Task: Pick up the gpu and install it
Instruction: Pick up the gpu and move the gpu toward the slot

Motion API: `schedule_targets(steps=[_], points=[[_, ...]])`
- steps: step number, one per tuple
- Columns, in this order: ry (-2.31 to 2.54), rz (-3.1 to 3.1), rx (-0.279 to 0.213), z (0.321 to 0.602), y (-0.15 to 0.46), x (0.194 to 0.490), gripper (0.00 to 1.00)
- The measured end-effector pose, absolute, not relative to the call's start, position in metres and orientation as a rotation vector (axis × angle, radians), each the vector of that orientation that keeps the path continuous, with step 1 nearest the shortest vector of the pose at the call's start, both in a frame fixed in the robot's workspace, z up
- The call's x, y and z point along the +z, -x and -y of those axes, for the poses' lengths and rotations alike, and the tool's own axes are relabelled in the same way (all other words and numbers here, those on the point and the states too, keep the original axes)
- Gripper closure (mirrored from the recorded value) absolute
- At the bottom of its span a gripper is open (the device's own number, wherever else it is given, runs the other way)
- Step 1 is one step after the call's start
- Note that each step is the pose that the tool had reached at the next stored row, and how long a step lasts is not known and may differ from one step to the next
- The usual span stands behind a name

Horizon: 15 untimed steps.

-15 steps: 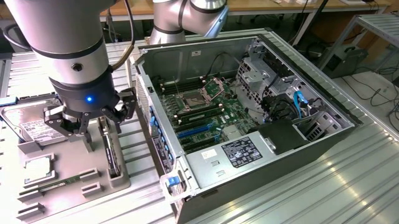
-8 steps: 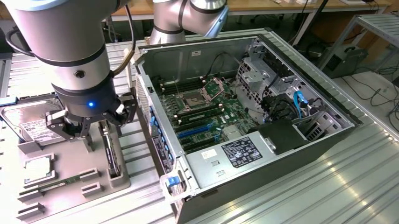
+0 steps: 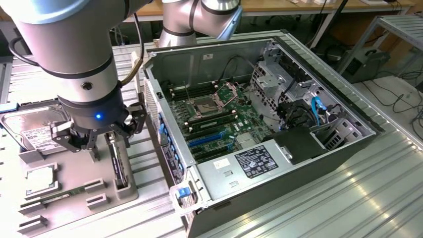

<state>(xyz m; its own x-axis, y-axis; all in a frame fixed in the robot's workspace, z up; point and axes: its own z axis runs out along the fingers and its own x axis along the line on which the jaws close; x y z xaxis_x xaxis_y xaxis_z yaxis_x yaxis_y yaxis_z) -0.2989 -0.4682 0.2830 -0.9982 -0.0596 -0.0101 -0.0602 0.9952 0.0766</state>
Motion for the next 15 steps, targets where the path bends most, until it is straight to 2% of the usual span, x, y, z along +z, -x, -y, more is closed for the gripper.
schedule_targets(steps=[15], points=[[0.098, -3.132, 0.127, 0.473, 0.298, 0.268, 0.4]])
